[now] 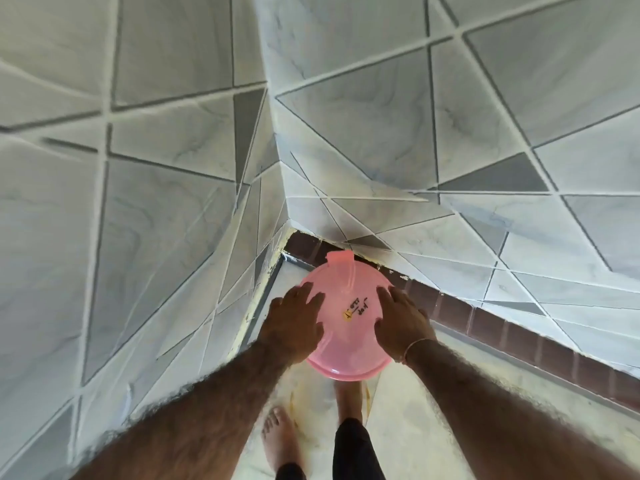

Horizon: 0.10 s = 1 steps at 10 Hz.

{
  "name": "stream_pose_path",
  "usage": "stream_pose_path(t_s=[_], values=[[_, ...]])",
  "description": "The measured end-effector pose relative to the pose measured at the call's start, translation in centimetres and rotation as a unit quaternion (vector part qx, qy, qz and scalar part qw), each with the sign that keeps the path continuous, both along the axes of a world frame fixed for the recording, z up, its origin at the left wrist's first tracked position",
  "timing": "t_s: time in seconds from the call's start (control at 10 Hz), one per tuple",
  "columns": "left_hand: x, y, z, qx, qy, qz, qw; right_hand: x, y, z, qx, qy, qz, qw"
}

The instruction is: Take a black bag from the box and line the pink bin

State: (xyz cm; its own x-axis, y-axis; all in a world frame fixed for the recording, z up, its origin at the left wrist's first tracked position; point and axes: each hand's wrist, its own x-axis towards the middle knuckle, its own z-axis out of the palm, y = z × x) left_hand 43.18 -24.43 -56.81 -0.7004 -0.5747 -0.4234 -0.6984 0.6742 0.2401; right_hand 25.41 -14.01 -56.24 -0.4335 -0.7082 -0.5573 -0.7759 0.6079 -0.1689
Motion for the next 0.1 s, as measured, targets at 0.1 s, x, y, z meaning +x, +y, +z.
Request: stream_pose_path(t_s=[0.1], values=[[-0.16, -1.79, 6.70, -0.078, 0.071, 0.010, 0.994, -0.07, -1.89, 7.96, -0.068, 0.011, -0.007, 0.998]])
